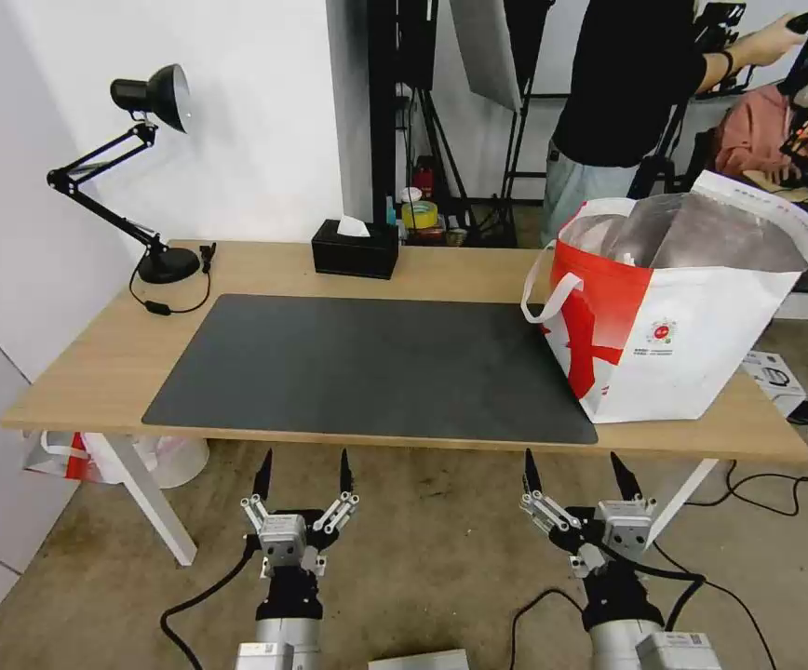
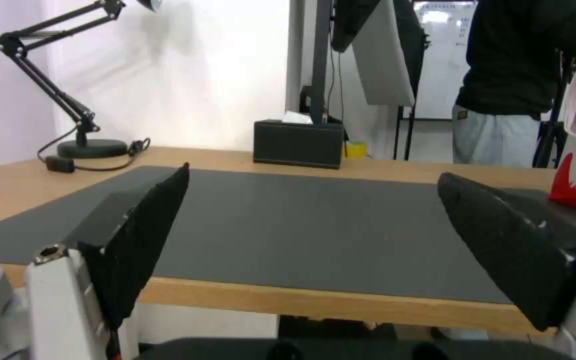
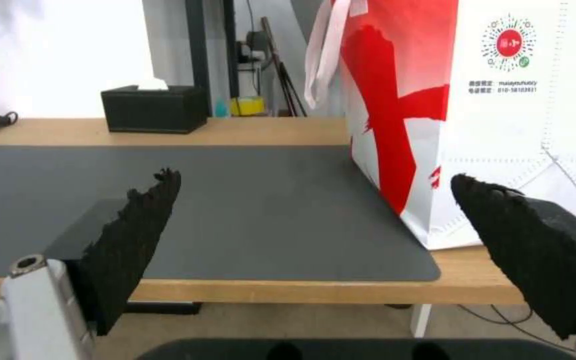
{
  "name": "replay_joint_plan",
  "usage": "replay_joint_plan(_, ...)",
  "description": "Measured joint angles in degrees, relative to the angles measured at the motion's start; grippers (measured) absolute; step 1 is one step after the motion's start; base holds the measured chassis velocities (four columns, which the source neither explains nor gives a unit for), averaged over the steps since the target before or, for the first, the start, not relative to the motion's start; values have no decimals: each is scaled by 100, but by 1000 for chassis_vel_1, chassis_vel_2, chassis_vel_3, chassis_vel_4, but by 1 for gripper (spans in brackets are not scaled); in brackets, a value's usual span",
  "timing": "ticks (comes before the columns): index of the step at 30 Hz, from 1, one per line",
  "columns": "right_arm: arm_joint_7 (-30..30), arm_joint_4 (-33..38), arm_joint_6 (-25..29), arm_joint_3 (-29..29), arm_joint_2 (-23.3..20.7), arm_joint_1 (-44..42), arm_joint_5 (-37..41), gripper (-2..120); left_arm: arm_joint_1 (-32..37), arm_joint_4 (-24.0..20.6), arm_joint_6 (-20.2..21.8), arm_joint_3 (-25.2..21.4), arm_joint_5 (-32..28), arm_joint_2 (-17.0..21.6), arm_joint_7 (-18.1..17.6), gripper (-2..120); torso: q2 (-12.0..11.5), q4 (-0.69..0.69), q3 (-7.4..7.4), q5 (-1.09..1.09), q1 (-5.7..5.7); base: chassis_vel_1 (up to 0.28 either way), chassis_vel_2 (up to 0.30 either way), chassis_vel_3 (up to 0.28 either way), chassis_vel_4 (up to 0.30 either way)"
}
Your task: Pick up the trash from the table and place it into the takeout bag.
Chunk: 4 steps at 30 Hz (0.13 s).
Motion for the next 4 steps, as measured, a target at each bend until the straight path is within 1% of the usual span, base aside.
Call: replay_joint_plan(4,0,0,0,0,0,0,0,100,1,0,0,0,-1,0,1,100,0,0,0,0,0,0,0,0,0)
